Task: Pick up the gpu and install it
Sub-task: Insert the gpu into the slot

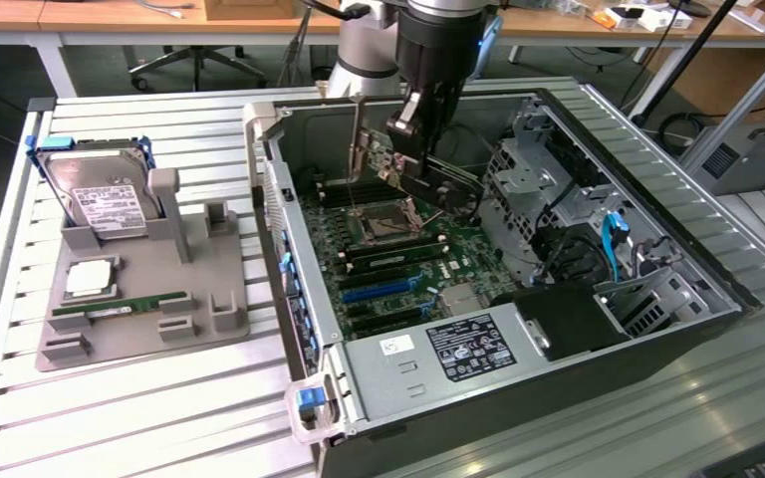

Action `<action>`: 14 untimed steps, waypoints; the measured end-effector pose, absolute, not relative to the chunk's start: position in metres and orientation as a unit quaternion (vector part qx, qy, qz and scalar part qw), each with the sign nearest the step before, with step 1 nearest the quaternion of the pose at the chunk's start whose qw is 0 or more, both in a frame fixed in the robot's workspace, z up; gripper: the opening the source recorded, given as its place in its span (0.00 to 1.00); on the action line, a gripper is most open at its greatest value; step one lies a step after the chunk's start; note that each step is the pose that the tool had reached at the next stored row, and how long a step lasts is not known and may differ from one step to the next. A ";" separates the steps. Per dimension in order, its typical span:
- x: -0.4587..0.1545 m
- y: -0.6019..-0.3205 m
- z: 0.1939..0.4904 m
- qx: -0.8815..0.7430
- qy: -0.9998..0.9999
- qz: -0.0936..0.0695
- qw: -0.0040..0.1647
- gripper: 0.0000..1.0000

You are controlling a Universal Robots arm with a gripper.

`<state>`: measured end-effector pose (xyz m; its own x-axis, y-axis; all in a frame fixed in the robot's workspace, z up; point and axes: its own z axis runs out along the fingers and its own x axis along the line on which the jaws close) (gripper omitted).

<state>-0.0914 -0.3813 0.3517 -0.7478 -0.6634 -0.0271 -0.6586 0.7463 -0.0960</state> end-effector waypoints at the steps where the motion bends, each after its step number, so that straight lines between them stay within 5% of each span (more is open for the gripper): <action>1: -0.091 -0.381 0.352 -0.358 0.932 -0.040 0.030 0.27; 14: -0.091 -0.382 0.351 -0.399 0.916 -0.040 0.031 0.27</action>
